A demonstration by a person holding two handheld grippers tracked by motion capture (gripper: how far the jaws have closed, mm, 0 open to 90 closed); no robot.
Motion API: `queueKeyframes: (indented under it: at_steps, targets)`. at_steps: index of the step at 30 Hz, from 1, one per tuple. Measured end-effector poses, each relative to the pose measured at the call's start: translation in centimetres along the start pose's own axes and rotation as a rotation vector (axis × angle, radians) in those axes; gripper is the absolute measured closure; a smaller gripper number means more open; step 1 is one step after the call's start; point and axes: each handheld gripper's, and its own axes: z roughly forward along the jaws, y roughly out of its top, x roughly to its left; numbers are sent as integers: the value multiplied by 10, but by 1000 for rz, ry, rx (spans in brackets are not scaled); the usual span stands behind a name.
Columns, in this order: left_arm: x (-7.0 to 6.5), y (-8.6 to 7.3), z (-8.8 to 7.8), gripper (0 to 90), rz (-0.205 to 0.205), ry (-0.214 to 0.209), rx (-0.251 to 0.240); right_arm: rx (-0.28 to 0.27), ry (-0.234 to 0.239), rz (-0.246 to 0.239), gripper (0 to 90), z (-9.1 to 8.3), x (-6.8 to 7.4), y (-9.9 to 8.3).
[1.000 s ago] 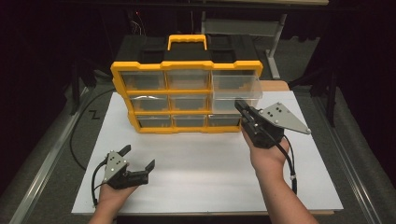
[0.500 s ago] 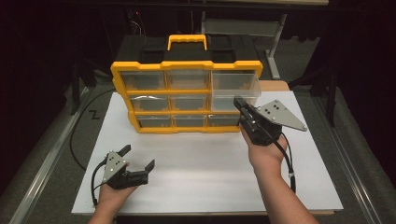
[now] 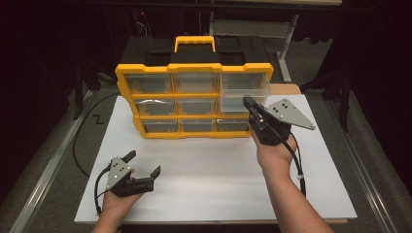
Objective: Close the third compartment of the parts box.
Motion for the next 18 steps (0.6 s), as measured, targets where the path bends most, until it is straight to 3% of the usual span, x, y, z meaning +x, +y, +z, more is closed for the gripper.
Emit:
queueKeyframes:
  at_steps: [18]
  targets:
    - [2, 0, -1, 9, -9, 2, 0, 19, -34, -7, 900, 21, -6, 3]
